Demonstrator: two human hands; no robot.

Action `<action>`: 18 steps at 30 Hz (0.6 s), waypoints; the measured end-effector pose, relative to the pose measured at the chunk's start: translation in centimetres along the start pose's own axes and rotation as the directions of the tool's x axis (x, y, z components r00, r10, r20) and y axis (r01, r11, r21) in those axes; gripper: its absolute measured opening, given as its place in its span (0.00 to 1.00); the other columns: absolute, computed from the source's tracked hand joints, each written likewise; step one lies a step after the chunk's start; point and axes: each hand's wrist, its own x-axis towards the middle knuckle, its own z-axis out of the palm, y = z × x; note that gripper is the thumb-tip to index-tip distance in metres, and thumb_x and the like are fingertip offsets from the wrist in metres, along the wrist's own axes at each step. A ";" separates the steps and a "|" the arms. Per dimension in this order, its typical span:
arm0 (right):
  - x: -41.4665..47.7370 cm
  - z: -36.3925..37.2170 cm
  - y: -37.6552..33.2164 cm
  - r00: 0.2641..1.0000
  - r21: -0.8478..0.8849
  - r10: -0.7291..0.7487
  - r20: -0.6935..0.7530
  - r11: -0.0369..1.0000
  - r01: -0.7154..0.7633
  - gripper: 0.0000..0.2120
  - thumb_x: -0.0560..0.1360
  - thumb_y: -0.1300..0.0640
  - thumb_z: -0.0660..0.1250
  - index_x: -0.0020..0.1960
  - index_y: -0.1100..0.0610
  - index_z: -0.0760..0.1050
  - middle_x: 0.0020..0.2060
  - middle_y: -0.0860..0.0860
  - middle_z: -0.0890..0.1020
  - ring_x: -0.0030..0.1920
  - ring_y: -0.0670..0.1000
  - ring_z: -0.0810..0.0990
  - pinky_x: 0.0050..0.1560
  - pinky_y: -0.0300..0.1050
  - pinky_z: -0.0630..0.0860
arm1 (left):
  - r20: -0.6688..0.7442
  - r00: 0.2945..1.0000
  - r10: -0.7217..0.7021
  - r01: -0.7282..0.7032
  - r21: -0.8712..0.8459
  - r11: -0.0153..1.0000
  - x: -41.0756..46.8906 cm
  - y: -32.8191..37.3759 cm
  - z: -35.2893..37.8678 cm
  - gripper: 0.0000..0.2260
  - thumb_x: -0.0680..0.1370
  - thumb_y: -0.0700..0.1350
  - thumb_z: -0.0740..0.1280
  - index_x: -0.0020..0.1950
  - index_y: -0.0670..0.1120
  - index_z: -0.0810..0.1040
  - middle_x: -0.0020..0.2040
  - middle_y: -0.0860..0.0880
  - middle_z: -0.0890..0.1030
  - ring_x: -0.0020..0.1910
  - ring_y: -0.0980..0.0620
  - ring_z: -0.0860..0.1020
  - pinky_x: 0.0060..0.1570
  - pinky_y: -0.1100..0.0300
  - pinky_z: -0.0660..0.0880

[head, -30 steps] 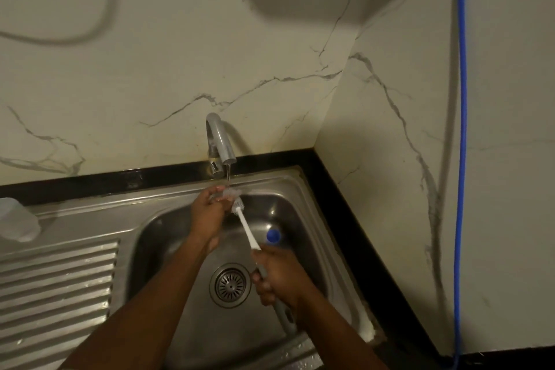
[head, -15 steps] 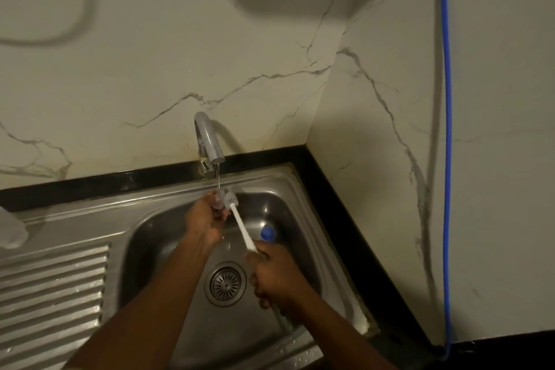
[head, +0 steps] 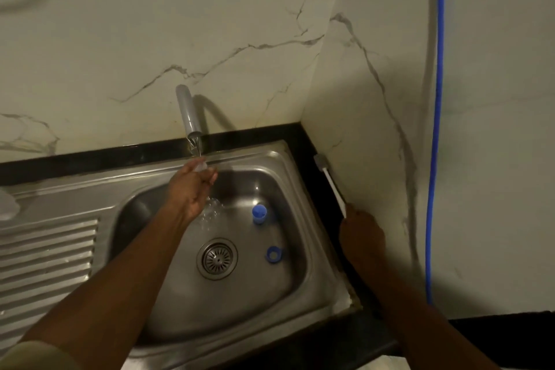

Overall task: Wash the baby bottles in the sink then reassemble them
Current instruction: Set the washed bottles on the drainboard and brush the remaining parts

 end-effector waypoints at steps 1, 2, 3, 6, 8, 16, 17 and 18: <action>0.4 1.0 0.6 1.000 -0.062 -0.015 -0.018 0.998 0.014 0.17 0.74 0.63 0.72 0.62 0.66 0.77 0.49 0.64 0.82 0.48 0.61 0.83 0.49 0.50 0.79 | -0.012 1.000 0.007 -0.007 -0.007 1.000 0.0 -0.1 0.1 0.15 0.78 0.29 0.64 0.61 0.44 0.77 0.55 0.42 0.78 0.51 0.49 0.81 0.50 0.59 0.82; 0.6 2.0 1.1 0.999 -0.090 0.005 -0.040 0.996 -0.009 0.18 0.66 0.67 0.78 0.54 0.68 0.80 0.40 0.65 0.83 0.39 0.63 0.83 0.41 0.51 0.81 | -0.024 1.000 0.006 -0.007 -0.050 0.999 0.0 -0.3 0.1 0.14 0.79 0.29 0.64 0.61 0.42 0.76 0.54 0.42 0.77 0.50 0.50 0.81 0.51 0.58 0.82; 0.8 2.8 1.2 0.999 -0.096 -0.012 -0.051 0.995 0.007 0.19 0.62 0.69 0.80 0.51 0.69 0.80 0.37 0.65 0.82 0.36 0.63 0.82 0.38 0.52 0.81 | -0.038 0.999 -0.001 -0.003 -0.114 0.994 -0.1 -0.5 0.0 0.11 0.80 0.31 0.64 0.60 0.41 0.76 0.52 0.42 0.77 0.48 0.51 0.80 0.50 0.58 0.82; 0.5 2.8 0.5 0.999 -0.162 -0.025 0.033 0.986 0.030 0.19 0.73 0.66 0.70 0.63 0.67 0.75 0.50 0.65 0.81 0.49 0.64 0.80 0.53 0.56 0.77 | -0.039 0.998 -0.042 0.036 -0.152 0.988 -0.1 -1.2 -0.1 0.05 0.80 0.35 0.65 0.56 0.39 0.77 0.54 0.40 0.77 0.49 0.49 0.80 0.50 0.58 0.82; 0.4 2.9 0.4 1.000 -0.082 -0.030 0.005 0.996 0.030 0.20 0.75 0.66 0.67 0.67 0.66 0.73 0.55 0.65 0.79 0.51 0.65 0.77 0.54 0.58 0.75 | -0.057 0.997 -0.046 0.039 -0.124 0.992 -0.3 -1.5 0.2 0.05 0.81 0.33 0.63 0.53 0.39 0.76 0.54 0.40 0.76 0.47 0.50 0.81 0.59 0.57 0.79; 0.5 3.8 0.6 0.985 0.100 -0.085 -0.153 0.990 0.100 0.25 0.69 0.73 0.71 0.65 0.66 0.73 0.61 0.68 0.74 0.53 0.68 0.76 0.49 0.57 0.77 | -0.179 0.983 0.047 -0.054 -0.033 0.998 -1.2 -0.6 0.5 0.04 0.80 0.30 0.63 0.54 0.35 0.75 0.57 0.37 0.78 0.57 0.43 0.79 0.64 0.56 0.76; 0.5 3.7 0.4 0.982 0.119 -0.092 -0.166 0.987 0.112 0.26 0.69 0.73 0.71 0.66 0.66 0.73 0.62 0.68 0.73 0.56 0.68 0.75 0.51 0.58 0.77 | -0.156 0.985 0.077 -0.066 0.076 0.995 -1.7 -0.8 0.7 0.04 0.79 0.29 0.64 0.51 0.35 0.76 0.53 0.38 0.79 0.55 0.44 0.80 0.63 0.55 0.77; 0.6 3.4 0.1 0.977 0.136 -0.096 -0.192 0.983 0.123 0.26 0.68 0.73 0.71 0.66 0.66 0.73 0.63 0.67 0.72 0.58 0.68 0.74 0.52 0.59 0.77 | -0.131 0.985 0.112 -0.088 0.176 0.980 -2.0 -1.0 0.7 0.05 0.78 0.28 0.65 0.48 0.37 0.77 0.49 0.40 0.80 0.52 0.44 0.80 0.61 0.54 0.78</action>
